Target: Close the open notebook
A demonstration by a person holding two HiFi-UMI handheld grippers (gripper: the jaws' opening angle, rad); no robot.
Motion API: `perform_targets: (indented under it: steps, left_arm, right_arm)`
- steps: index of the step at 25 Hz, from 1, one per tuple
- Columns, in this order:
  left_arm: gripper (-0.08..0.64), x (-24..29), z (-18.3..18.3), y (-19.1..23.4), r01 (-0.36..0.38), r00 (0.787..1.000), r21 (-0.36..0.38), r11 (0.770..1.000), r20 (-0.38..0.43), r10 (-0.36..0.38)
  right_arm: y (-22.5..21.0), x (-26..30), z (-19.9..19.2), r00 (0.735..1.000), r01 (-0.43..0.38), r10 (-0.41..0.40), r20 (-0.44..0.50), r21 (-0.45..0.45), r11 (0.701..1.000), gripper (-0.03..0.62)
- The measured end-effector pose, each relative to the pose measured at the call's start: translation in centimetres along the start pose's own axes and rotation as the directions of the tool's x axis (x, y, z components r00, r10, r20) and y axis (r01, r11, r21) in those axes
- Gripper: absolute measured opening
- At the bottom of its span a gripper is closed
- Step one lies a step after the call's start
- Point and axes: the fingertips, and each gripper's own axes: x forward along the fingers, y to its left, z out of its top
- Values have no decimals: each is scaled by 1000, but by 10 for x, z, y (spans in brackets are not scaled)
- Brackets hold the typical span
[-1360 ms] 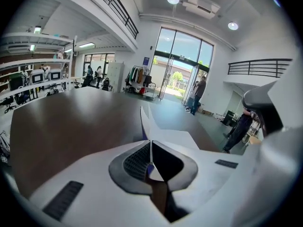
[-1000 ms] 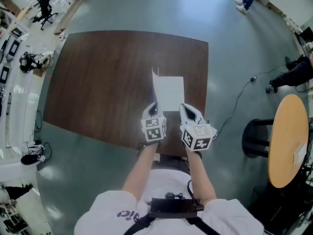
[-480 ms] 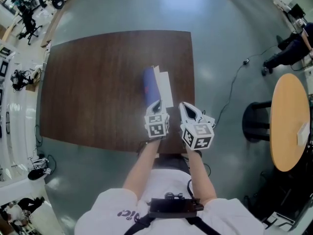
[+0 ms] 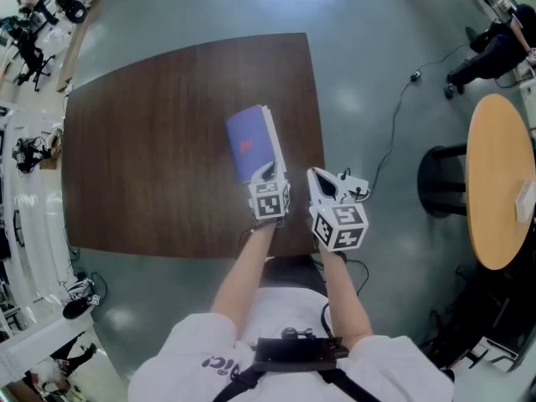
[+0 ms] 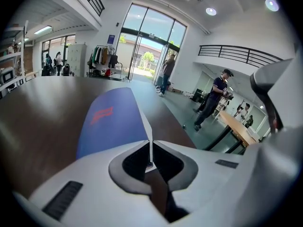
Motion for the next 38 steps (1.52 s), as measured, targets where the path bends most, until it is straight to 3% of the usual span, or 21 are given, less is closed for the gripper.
perform_targets:
  steps: [10, 17, 25, 29, 38]
  left_arm:
    - [23, 19, -17, -4, 19, 998, -1, 1000, -52, -19]
    - [23, 11, -13, -17, 45, 999, -4, 999, -28, -45]
    - [23, -63, 41, -22, 59, 986, -7, 998, 158, -57]
    - [23, -118, 80, -15, 68, 957, 17, 998, 282, -70]
    - [21, -243, 137, -3, 40, 849, 86, 996, 522, -79]
  right_arm:
    - [-15, -16, -14, 999, 35, -35, 9, 34, 999, -12]
    - [-14, -28, -12, 999, 37, -38, 30, 38, 999, -12]
    - [13, -45, 16, 996, -7, 9, 87, -24, 1000, -12]
    - [43, -48, 38, 989, -57, 66, 134, -69, 996, -12]
    - [121, -63, 76, 951, -169, 220, 215, -231, 958, -12]
